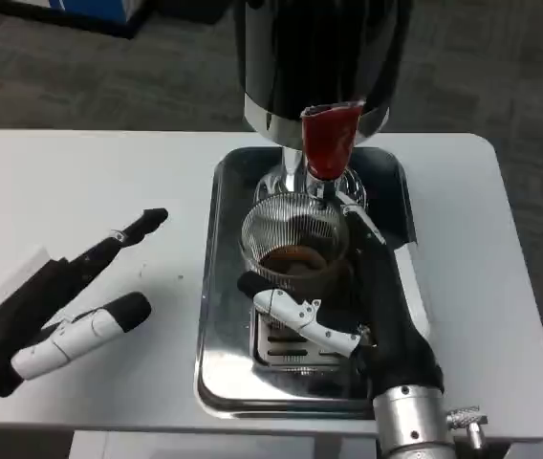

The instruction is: Grasp the cup under the faucet to collect the drink, then remove the cup.

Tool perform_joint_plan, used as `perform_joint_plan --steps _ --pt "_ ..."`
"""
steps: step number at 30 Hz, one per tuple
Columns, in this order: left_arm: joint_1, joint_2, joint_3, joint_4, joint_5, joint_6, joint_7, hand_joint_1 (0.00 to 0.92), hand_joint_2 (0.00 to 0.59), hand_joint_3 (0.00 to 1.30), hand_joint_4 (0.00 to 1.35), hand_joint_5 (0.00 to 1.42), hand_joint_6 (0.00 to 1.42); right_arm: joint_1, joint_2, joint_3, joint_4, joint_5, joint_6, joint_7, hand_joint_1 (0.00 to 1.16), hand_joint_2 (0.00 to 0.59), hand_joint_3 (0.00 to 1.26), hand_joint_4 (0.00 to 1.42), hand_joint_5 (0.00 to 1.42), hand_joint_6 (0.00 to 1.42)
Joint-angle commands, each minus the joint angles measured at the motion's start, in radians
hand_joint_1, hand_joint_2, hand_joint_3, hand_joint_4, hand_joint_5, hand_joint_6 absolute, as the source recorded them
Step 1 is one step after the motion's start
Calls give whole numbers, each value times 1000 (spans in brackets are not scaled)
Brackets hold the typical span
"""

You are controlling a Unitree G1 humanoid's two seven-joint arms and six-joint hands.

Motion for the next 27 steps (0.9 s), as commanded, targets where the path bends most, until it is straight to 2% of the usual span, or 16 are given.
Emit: perform_joint_plan --steps 1,10,18,27 --pt "12 9 0 3 2 1 8 0 22 84 1 21 0 29 15 13 6 -10 19 0 801 139 333 464 518 451" --pt "23 12 5 -4 3 -1 10 0 22 84 7 17 0 38 20 16 4 -19 14 -21 829 141 528 590 670 590" --pt "31 12 7 -12 2 0 9 0 23 84 10 16 0 51 19 23 -8 -30 3 -47 849 148 602 650 779 737" --pt "33 11 6 -22 2 3 11 0 23 84 10 16 0 74 8 32 -49 -41 -2 -59 858 150 647 663 840 813"
